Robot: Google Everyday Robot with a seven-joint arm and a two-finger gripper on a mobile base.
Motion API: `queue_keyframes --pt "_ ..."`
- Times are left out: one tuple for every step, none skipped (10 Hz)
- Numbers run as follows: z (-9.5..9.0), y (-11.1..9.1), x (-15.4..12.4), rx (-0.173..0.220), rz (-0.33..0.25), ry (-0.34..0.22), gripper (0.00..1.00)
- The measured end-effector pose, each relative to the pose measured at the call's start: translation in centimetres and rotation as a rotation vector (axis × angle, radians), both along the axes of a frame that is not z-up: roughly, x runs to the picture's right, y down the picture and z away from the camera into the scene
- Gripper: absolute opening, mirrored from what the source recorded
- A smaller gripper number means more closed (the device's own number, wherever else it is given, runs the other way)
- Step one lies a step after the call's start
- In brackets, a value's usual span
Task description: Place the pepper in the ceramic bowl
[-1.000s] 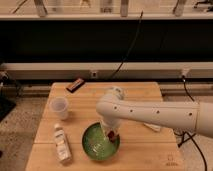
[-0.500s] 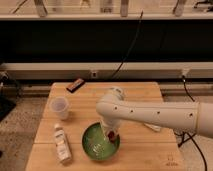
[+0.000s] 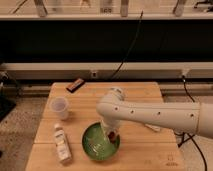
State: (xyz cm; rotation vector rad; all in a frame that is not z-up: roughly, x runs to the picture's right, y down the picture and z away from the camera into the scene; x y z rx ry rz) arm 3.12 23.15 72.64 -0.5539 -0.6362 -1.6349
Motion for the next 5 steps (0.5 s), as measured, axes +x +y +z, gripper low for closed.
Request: queue_keyframes --pt "0.0 0.0 0.0 0.0 0.001 -0.001 0.03" --pt "0.5 0.1 -0.2 -0.009 -0.003 -0.012 0.03" --pt "1.1 0.6 -0.7 -0.022 -0.01 -0.023 0.03" --pt "1.8 1.2 -1.2 -0.028 -0.012 -0.035 0.03" --pt "2.3 1.8 -1.5 -0.038 -0.015 -0.043 0.03"
